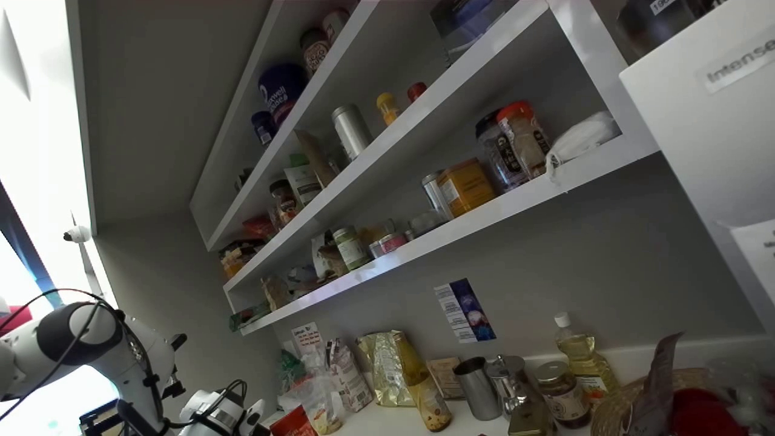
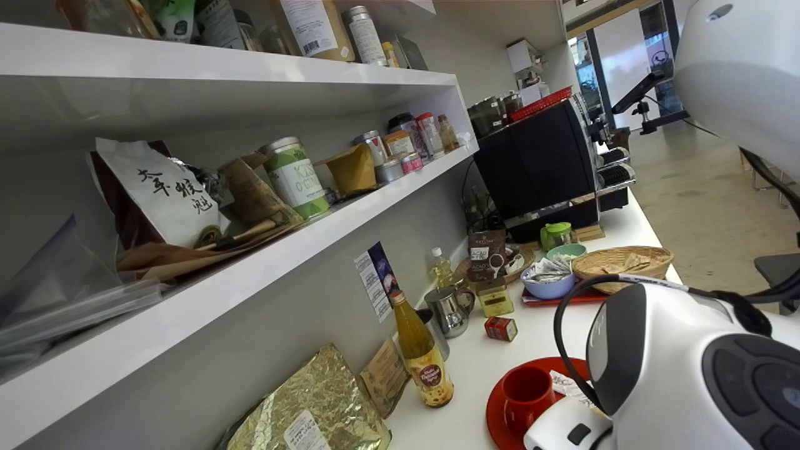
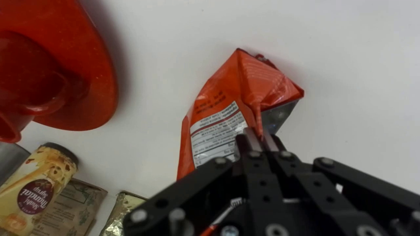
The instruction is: Put the orange packet on the right side of the bottom shelf
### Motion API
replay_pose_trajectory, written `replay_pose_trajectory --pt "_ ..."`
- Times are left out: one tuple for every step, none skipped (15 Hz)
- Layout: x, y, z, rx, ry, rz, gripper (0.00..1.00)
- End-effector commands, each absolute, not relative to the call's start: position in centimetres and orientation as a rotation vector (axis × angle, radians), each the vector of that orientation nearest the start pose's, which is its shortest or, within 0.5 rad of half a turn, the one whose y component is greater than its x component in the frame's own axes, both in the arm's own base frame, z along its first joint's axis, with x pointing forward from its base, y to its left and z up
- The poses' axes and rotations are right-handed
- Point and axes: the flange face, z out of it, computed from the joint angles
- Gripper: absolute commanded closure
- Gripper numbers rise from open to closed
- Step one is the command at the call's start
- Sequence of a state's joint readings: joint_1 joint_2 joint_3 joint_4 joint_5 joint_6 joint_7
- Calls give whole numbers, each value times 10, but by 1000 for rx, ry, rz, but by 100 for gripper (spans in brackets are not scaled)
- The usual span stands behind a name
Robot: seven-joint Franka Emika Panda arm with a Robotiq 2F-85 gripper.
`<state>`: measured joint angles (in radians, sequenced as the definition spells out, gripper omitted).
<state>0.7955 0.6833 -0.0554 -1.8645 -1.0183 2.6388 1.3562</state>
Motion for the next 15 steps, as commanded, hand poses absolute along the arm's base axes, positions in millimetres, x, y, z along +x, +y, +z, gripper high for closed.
replay_pose_trajectory --pt "446 442 172 -3201 -427 -748 99" --pt "441 441 178 -3187 -438 -697 99" --pt "439 440 185 -3182 -436 -681 99" --pt "436 438 193 -3176 -440 -658 99" --pt "434 435 202 -3172 -442 -639 99" --pt "434 433 210 -3170 -438 -637 99" --pt "437 428 222 -3174 -423 -670 99" --pt "440 423 232 -3174 -412 -688 99" --pt "444 417 242 -3180 -394 -711 99" --pt "448 409 253 -3194 -368 -728 99" --pt "450 401 262 -3207 -352 -715 99" --pt "451 394 272 -3214 -355 -660 99" --pt "454 386 281 -3229 -341 -630 99" --pt "457 374 294 -3242 -317 -607 99" --pt "463 361 306 -3260 -281 -581 99"
